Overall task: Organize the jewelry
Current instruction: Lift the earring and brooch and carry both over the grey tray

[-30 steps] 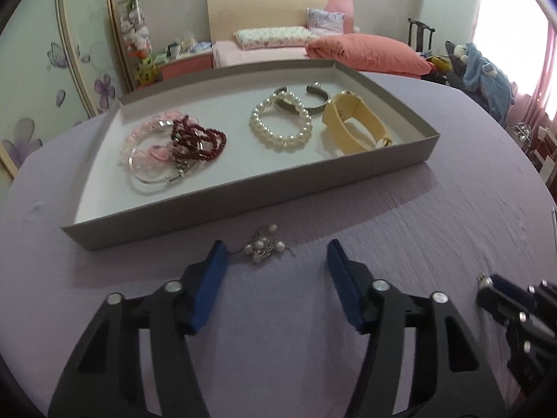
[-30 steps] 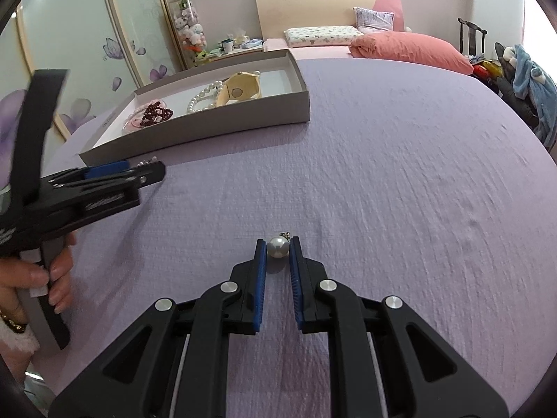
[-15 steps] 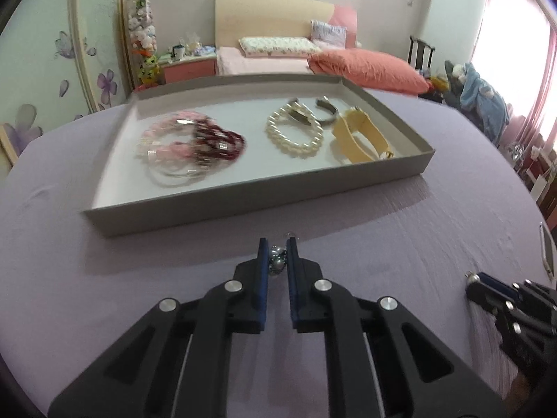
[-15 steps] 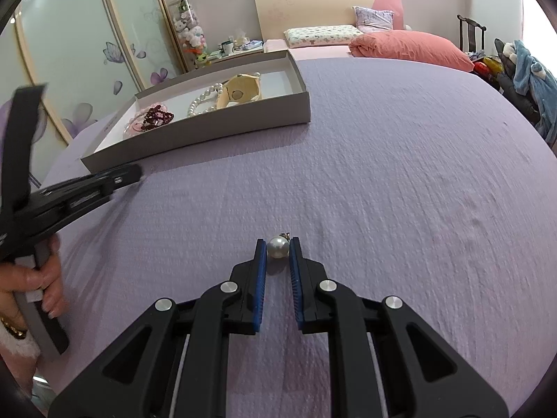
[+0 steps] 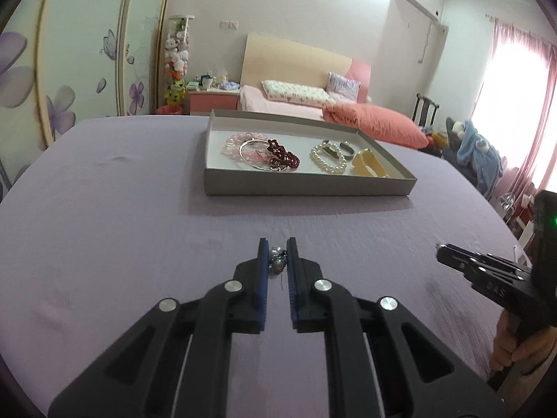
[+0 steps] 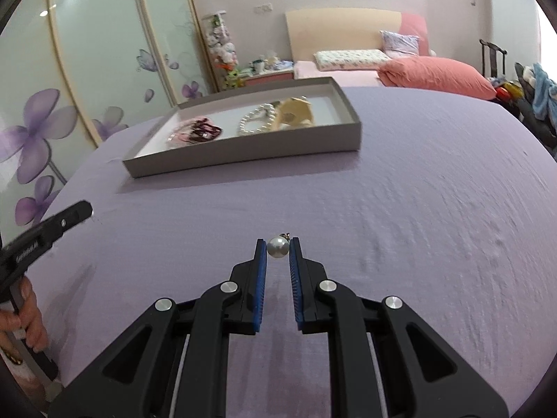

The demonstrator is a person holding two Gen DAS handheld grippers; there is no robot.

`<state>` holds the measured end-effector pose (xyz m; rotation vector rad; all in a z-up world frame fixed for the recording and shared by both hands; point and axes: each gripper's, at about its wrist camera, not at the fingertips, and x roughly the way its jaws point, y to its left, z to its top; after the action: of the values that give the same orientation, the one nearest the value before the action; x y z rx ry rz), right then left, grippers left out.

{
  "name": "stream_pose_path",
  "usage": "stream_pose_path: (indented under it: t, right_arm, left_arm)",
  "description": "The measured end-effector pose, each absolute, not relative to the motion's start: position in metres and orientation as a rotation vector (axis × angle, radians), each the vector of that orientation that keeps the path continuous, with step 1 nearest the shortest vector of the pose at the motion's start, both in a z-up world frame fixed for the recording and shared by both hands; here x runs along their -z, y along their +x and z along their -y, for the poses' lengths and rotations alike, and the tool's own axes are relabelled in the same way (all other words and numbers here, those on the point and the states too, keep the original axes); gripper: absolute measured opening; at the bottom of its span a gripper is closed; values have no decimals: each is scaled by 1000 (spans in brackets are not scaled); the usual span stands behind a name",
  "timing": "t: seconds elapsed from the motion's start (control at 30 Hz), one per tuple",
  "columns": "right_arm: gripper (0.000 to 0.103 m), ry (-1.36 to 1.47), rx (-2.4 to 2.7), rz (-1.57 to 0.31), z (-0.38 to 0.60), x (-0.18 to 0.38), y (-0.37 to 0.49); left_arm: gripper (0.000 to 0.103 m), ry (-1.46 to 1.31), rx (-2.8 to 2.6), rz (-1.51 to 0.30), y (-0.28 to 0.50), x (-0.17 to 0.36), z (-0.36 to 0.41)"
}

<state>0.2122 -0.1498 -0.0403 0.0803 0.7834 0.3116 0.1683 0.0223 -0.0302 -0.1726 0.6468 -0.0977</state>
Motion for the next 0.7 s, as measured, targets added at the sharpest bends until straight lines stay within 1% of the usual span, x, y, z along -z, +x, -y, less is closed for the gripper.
stream_pose_path:
  t: [0.3, 0.7]
  right_arm:
    - [14, 54, -336, -745, 136, 35, 204]
    - [14, 54, -333, -744, 135, 35, 201]
  left_arm:
    - [11, -190, 105, -561, 146, 22, -27]
    - [11, -183, 131, -564, 147, 22, -18]
